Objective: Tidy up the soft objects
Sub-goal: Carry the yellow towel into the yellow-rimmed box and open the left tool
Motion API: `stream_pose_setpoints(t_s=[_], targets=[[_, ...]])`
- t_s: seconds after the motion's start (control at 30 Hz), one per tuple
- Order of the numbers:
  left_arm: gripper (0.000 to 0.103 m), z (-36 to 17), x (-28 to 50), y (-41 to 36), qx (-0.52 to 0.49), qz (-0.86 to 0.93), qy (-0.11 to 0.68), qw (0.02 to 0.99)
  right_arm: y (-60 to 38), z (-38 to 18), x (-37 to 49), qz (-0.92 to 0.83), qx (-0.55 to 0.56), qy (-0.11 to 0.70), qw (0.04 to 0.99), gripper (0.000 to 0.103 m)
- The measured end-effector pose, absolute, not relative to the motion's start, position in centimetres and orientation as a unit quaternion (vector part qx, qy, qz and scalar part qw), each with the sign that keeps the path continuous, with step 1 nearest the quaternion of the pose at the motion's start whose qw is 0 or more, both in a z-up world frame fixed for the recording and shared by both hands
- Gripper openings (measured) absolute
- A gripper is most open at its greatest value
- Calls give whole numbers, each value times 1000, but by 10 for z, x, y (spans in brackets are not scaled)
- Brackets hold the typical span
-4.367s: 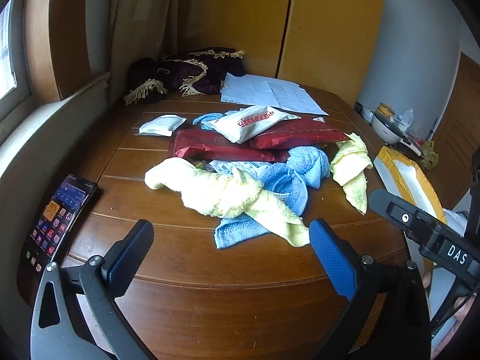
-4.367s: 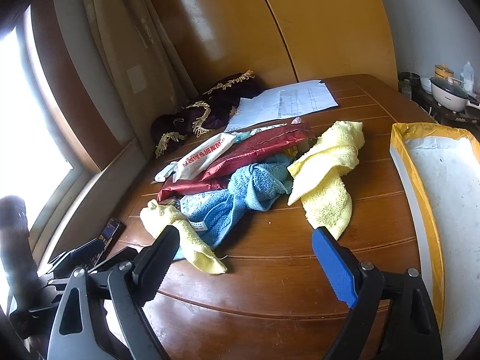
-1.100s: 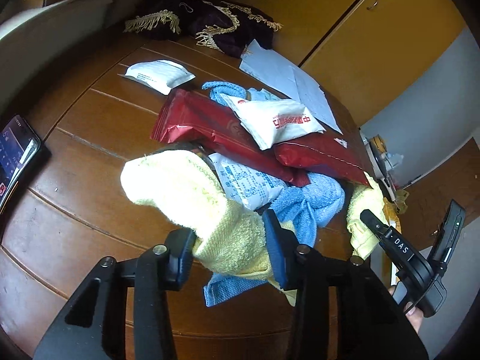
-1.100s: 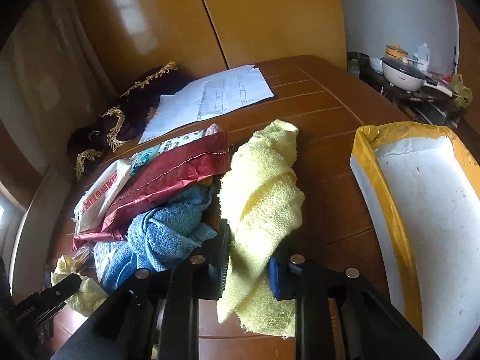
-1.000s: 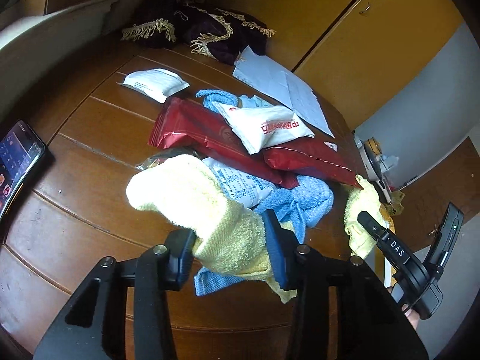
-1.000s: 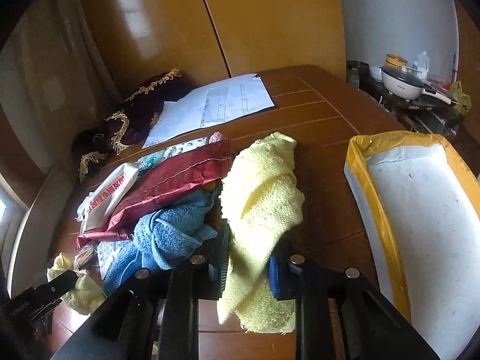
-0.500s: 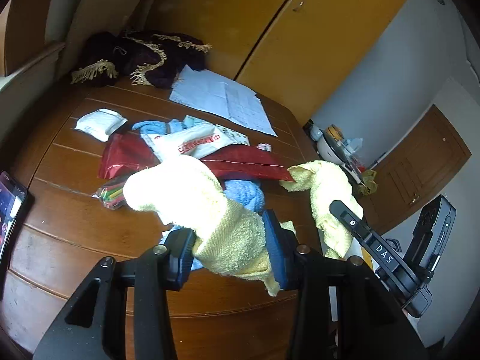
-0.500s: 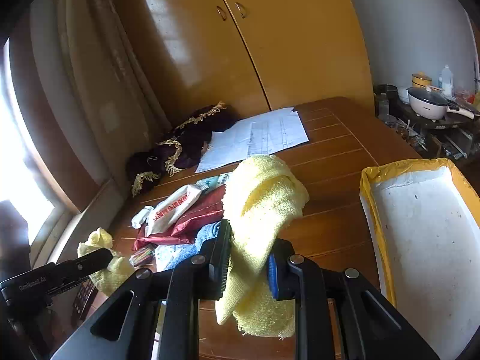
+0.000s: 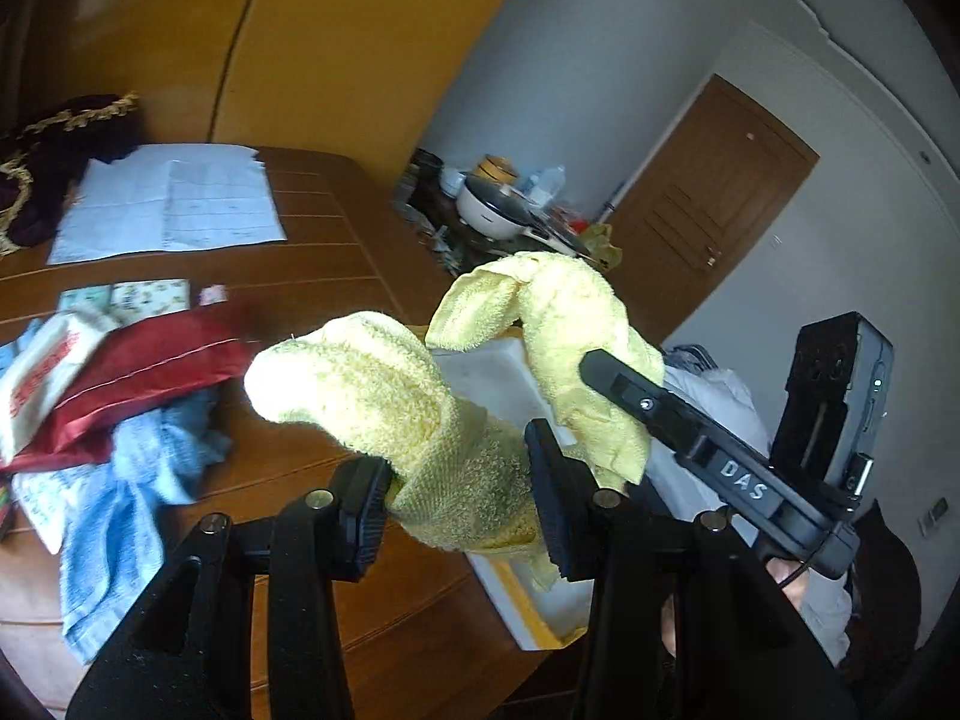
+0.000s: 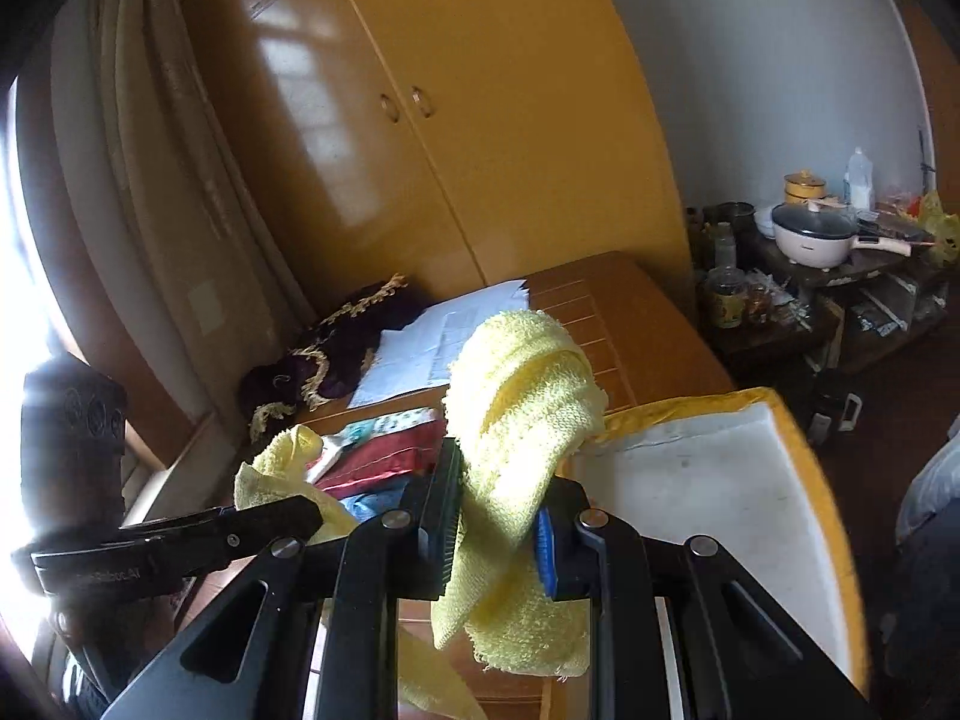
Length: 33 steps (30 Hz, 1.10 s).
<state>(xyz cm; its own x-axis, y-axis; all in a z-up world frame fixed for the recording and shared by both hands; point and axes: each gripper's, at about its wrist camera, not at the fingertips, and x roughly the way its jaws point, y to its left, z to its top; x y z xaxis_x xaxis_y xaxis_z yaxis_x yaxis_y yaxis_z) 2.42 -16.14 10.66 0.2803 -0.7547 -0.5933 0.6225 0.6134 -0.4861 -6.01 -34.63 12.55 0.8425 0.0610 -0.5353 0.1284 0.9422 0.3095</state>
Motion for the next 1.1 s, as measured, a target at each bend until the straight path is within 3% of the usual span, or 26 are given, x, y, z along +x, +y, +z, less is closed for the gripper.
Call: stream_pose_setpoints(t_s=[0.17, 0.4, 1.0, 1.1], targets=[[41, 83, 32, -237, -37, -471, 453, 756, -398, 93, -59, -86, 151, 331, 928, 21], [41, 21, 18, -313, 97, -470, 505, 717, -436, 19, -62, -117, 167, 426, 881, 21], [41, 12, 32, -254, 76, -384, 498, 774, -382, 15, -29, -50, 156, 434, 886, 21], [44, 11, 42, -251, 46, -401, 497, 768, -379, 18, -24, -69, 146, 430, 888, 26]])
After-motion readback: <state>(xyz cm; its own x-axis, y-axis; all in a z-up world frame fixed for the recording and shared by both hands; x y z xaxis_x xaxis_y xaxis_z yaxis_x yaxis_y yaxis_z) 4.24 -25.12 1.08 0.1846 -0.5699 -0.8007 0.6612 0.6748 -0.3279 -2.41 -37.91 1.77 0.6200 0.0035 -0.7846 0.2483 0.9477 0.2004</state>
